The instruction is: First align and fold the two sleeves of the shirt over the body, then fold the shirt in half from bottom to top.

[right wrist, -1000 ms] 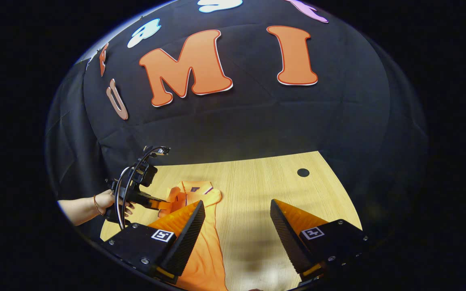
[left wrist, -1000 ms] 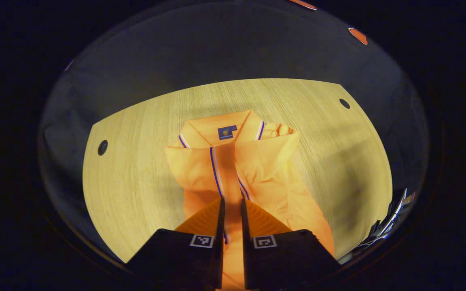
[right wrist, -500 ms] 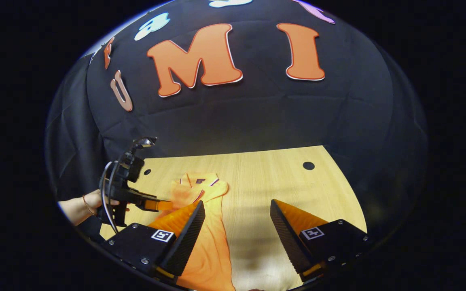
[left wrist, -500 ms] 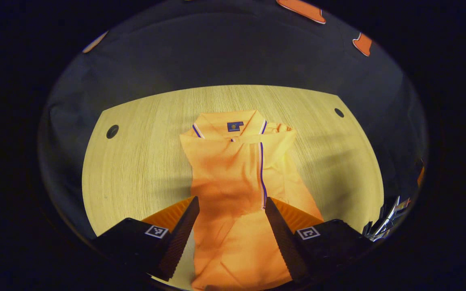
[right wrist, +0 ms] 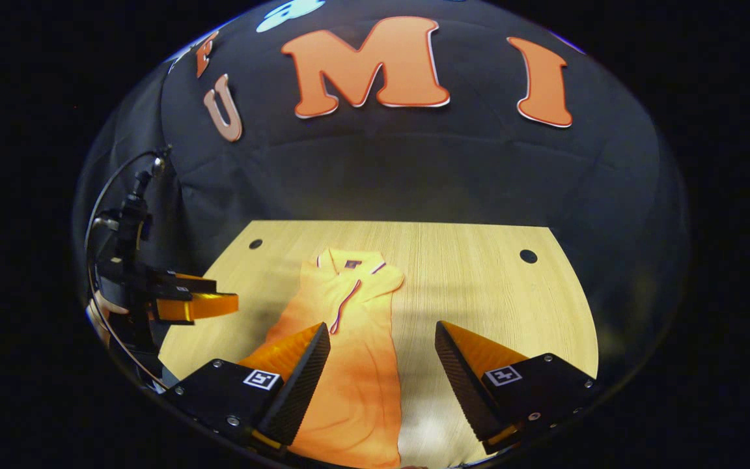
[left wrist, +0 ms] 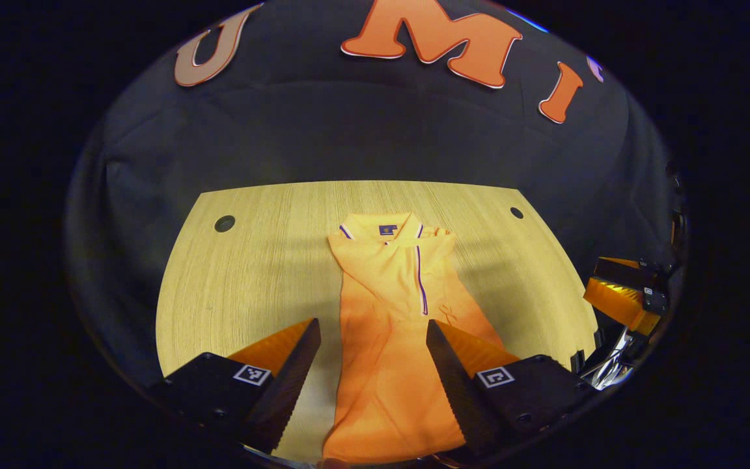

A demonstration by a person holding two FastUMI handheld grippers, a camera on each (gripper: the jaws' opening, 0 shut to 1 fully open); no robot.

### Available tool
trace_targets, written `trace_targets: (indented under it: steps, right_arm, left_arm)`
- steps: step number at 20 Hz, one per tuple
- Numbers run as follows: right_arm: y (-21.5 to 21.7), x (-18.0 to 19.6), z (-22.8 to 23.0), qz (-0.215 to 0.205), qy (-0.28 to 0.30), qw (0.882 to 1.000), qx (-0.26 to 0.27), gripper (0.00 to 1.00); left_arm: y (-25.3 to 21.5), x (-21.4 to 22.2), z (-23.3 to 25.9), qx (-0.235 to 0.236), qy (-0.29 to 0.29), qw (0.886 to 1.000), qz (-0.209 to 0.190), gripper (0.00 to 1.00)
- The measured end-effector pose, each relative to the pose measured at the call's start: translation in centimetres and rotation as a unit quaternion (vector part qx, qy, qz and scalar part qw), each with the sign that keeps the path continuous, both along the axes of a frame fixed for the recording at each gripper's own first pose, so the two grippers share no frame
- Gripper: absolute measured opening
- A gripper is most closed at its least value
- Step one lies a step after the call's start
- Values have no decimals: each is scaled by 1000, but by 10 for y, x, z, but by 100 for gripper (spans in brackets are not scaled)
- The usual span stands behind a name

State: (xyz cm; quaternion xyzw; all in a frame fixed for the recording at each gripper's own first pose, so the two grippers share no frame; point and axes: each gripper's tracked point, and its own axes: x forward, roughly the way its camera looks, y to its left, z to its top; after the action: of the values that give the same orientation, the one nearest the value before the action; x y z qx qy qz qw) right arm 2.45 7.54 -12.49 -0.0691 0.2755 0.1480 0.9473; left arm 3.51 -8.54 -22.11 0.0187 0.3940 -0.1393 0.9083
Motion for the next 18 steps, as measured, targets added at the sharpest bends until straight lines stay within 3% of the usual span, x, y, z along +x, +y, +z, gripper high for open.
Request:
trace_targets:
  steps: [4,8,14,18]
  right_arm:
    - [-3,-30,-39,-8,43,998,-40,99]
    - [-11,-76,-94,-20,103,992,-70,99]
    - [-24,-137,-178,1,203,971,-126,99]
    - [-29,-165,-210,-11,255,959,-125,99]
  left_arm:
    - [29,-48,-18,13,5,1000,20,99]
    - [45,-104,-62,13,49,998,28,99]
    - [59,-170,-129,35,111,992,42,99]
    - [54,-215,-168,43,156,986,32,99]
